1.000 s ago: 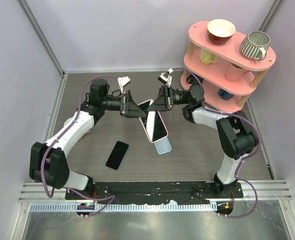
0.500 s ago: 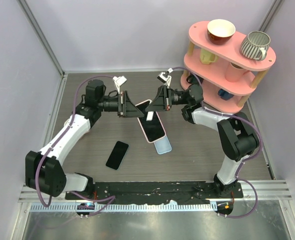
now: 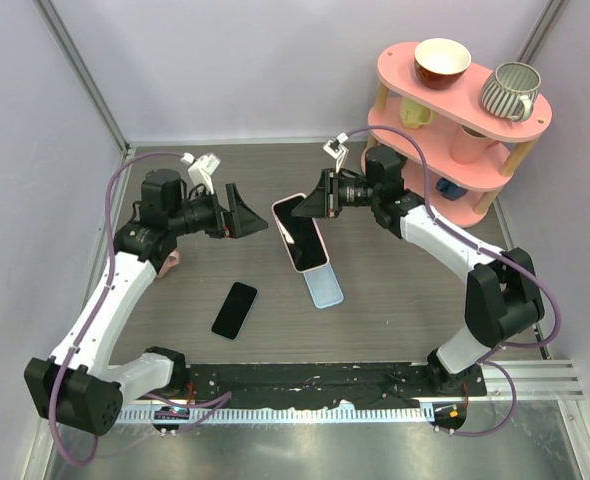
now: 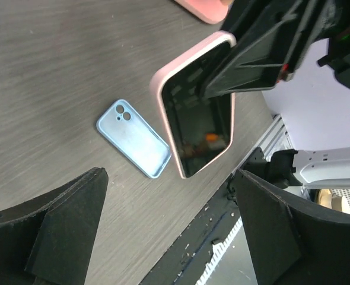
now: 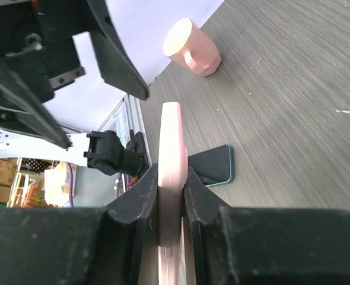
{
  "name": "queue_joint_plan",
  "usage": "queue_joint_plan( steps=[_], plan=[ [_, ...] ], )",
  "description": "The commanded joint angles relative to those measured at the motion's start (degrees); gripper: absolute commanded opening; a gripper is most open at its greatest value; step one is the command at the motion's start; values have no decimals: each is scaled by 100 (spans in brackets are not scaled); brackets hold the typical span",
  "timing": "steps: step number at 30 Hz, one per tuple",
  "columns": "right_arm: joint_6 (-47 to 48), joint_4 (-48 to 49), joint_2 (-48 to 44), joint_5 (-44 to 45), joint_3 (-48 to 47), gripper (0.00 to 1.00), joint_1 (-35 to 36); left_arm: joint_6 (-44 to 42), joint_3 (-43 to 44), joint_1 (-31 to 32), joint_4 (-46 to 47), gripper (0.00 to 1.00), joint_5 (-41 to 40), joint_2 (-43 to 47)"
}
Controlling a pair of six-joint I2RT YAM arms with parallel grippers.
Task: Put the phone into the phone case
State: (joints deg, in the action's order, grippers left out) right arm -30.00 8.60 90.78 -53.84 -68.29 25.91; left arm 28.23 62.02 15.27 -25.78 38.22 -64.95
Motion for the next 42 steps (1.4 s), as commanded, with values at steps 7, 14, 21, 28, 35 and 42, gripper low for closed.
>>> queue_joint_plan(
  steps=[7,14,21,28,35,42],
  plan=[
    [-603,624,-429,181,-37,1,133,354,-696,-15,1333,86,713,131],
    [-1693,2353,-377,164,246,1,344,1167,-1236,-6,2859,85,1531,-141],
    [-1790,2277,-237,243,44,1,564,1675,-1394,3,3474,79,1776,-167],
    [-2151,2892,-316,454,457,8,713,2606,-1939,64,4894,25,2197,-326],
    [-2133,2753,-499,156,430,52,775,2758,-1939,73,4977,0,2190,-80],
    [-587,1205,-1466,-73,1579,68,775,3444,-1869,73,5786,0,2304,-1]
  ],
)
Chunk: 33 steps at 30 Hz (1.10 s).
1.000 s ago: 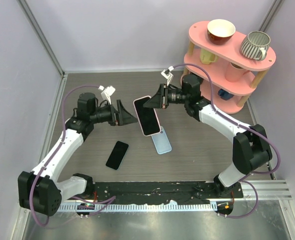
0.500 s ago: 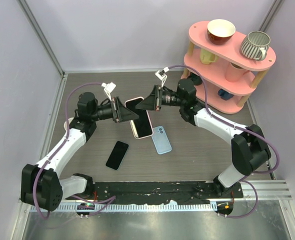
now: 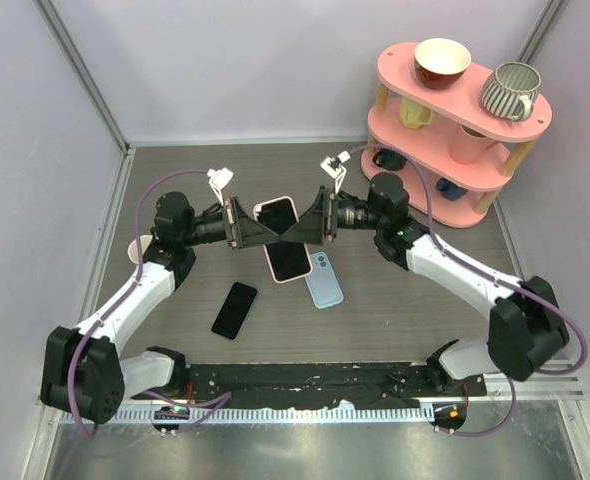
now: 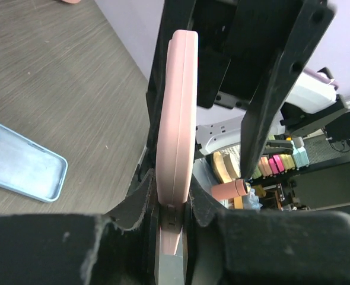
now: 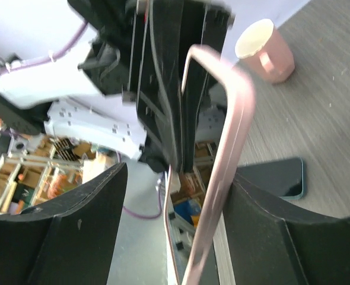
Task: Put the phone into the phone case
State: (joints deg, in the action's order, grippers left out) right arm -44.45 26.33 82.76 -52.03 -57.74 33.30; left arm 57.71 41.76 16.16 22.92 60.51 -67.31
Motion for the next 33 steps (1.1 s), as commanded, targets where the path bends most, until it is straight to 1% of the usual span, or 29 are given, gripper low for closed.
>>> queue_joint_plan(
  steps=[1,2,3,5,6,8,9,10,11,12,16,17,20,22,23,25,28,30,33],
  plan=[
    [859,-541,-848,-281,640,66,36,495,166,-17,934,0,49,253],
    [841,-550,-928,-299,736,65,36,469,183,-17,934,0,-21,279],
    [832,-532,-998,-308,877,58,45,469,201,-17,916,0,-39,297],
    [780,-462,-1165,-343,1026,51,36,469,245,-17,899,0,-57,288],
    [745,-418,-1192,-369,1080,44,36,460,254,-17,890,0,-66,280],
    [674,-251,-1236,-448,1176,34,36,443,263,-17,855,0,-101,288],
    [692,-251,-1236,-466,1194,18,36,373,263,-17,776,0,-136,280],
    [683,-242,-1236,-448,1212,10,36,337,263,-17,723,0,-153,271],
    [700,-259,-1227,-396,1238,4,28,302,271,-17,584,0,-180,271],
    [692,-260,-1219,-378,1238,1,36,241,289,-17,478,0,-224,271],
    [832,-434,-1253,-150,1221,1,36,-242,394,-17,-85,0,-338,253],
    [867,-479,-1254,7,1169,8,45,-252,403,-17,-138,0,-321,219],
    [937,-681,-1254,332,993,37,36,-217,403,-17,-51,0,-180,166],
    [903,-655,-1166,500,896,44,36,-164,377,-17,-24,0,-67,157],
    [885,-655,-1114,588,791,49,28,-112,351,-17,28,0,-22,148],
    [727,-498,-973,712,677,50,19,107,202,-17,290,0,83,183],
    [534,-207,-745,668,545,49,-8,275,0,-17,520,0,128,306],
    [507,-128,-604,554,457,44,-8,302,-62,-17,512,0,119,376],
    [367,117,-428,352,403,29,-8,354,-115,-17,512,0,110,403]
  ],
)
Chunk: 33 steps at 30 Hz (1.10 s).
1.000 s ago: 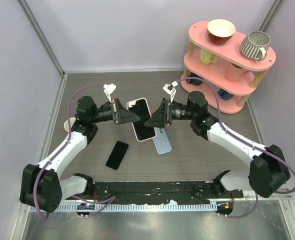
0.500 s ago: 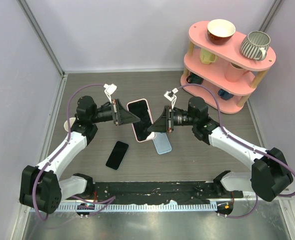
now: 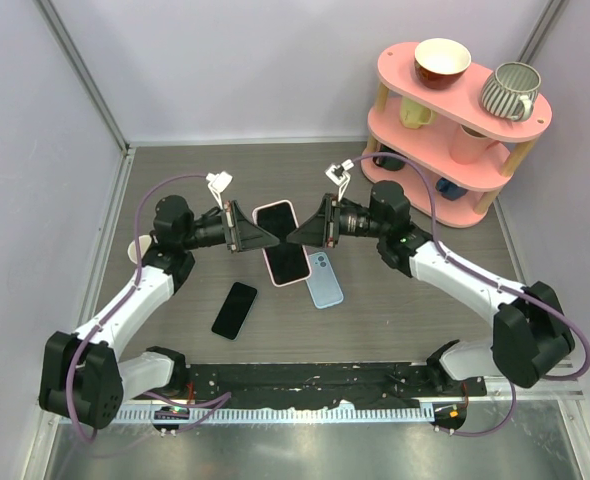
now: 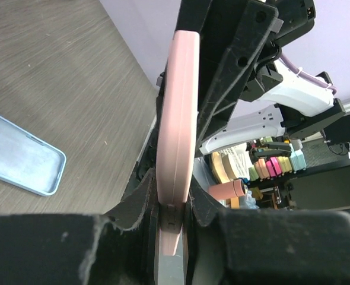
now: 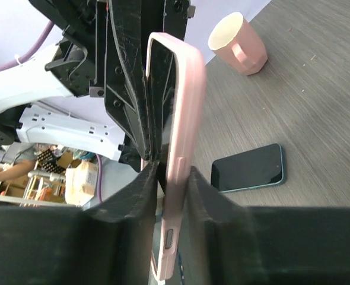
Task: Put the phone into the phone case
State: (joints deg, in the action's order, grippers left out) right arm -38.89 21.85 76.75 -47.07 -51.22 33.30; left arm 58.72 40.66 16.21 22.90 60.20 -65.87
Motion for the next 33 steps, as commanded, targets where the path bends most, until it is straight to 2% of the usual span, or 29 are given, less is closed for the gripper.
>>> queue_joint_plan(
  steps=[1,3,5,6,9,10,14,15,16,19,20,21,23,28,33],
  plan=[
    [-302,679,174,-240,-196,13,-8,254,-6,-21,514,0,123,250],
    [-390,944,165,-303,-134,1,-8,245,20,-21,497,0,88,250],
    [-339,814,86,-312,-116,1,-16,88,73,-21,173,14,18,232],
    [-277,665,42,-277,-134,1,-25,-174,143,-21,6,34,-78,232],
    [171,-152,-99,-5,-257,1,-227,-640,327,-21,-819,70,-377,293],
    [259,-328,-134,57,-265,1,-306,-1008,398,-21,-1352,73,-578,302],
    [1083,-1785,-196,417,-239,1,-1051,-1783,670,-21,-2480,85,-1045,390],
    [1242,-2015,-178,514,-213,1,-1193,-1933,749,-21,-2909,93,-1168,416],
    [1444,-2322,-161,610,-195,1,-1325,-2248,776,-21,-3114,96,-1439,451],
    [2173,-3315,129,847,-423,1,-1782,-2592,829,-21,-3843,99,-2045,522],
    [2428,-4041,286,1040,-563,1,-1835,-2646,873,-21,-3993,100,-2100,418],
    [2900,-4387,436,1616,-895,1,-1853,-2672,916,-21,-4299,100,-2101,356],
    [3229,-5072,893,1789,-1161,1,-1871,-2664,978,-21,-4582,100,-2284,206],
    [3669,-5471,1595,1738,-1645,1,-2116,-3015,1005,-21,-5286,100,-2952,-110],
    [3793,-5586,2063,1613,-1848,1,-2336,-3042,891,-21,-5401,100,-3075,-251]
  ],
)
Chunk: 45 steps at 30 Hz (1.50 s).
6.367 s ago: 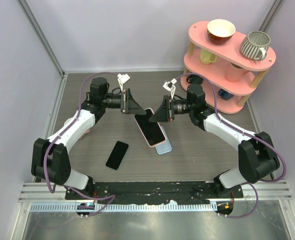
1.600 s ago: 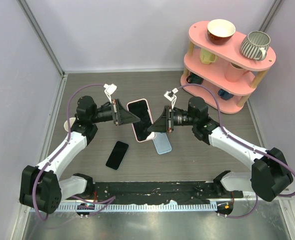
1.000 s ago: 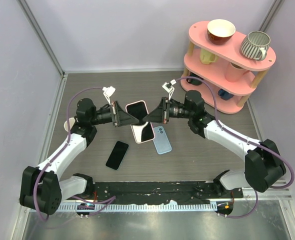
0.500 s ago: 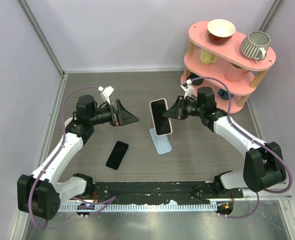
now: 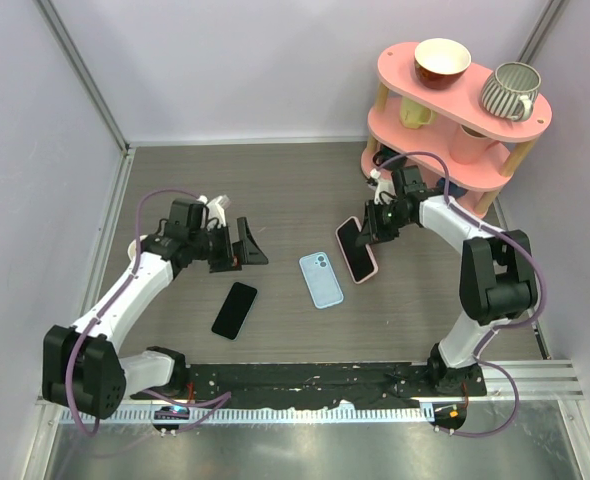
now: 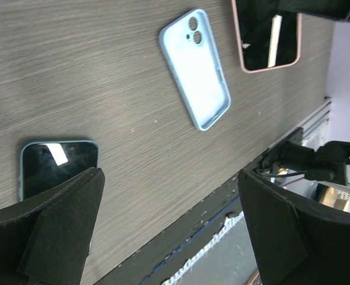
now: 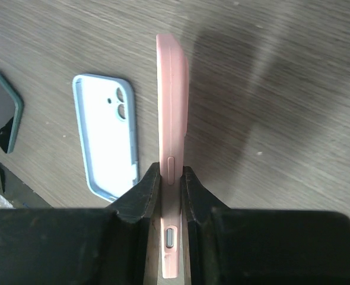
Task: Put the phone into the phone case
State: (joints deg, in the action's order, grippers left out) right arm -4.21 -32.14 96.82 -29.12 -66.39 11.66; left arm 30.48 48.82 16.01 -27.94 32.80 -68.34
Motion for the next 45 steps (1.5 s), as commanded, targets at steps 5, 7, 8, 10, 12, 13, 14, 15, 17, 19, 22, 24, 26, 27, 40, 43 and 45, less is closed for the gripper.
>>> queue_joint_plan(
  steps=[5,7,8,10,12,13,14,15,17,19,22,24,26,27,40,43,45],
  plan=[
    [289,-47,215,-304,-173,2,-287,-244,32,7,-387,100,-634,-31],
    [245,75,232,-243,11,4,-296,-157,14,42,-361,100,-634,-118],
    [184,120,241,-217,90,8,-331,-156,14,103,-378,100,-625,-145],
    [87,312,241,-85,319,11,-349,-243,31,174,-457,100,-817,-197],
    [-45,384,302,82,433,16,-357,-323,58,271,-615,100,-1160,-224],
    [-97,393,338,169,443,19,-357,-349,84,288,-659,100,-1475,-241],
    [-141,401,347,396,478,21,-357,-324,84,306,-694,100,-1608,-294],
    [-194,393,373,477,495,21,-357,-271,84,315,-677,100,-1705,-320],
    [-264,454,356,662,557,27,-358,-87,75,324,-651,98,-2039,-391],
    [-344,498,321,838,618,34,-358,-16,67,341,-660,95,-2224,-479],
    [-431,568,242,873,689,41,-357,81,66,394,-738,91,-2655,-549],
    [-467,604,189,873,741,42,-357,-41,75,508,-835,90,-2901,-610],
    [-502,656,119,882,777,45,-357,-478,101,805,-879,92,-2946,-637],
    [-520,656,101,908,785,47,-357,-621,128,938,-906,93,-2972,-672],
    [-765,384,-1102,1418,821,95,-357,-1202,628,1695,-1440,100,-3963,-1146],
    [-950,428,-1637,1226,829,95,-349,-1544,874,1695,-1678,100,-3808,-1489],
    [-1038,498,-1910,1103,873,96,-340,-1843,1059,1695,-1846,100,-3615,-1743]
  ],
)
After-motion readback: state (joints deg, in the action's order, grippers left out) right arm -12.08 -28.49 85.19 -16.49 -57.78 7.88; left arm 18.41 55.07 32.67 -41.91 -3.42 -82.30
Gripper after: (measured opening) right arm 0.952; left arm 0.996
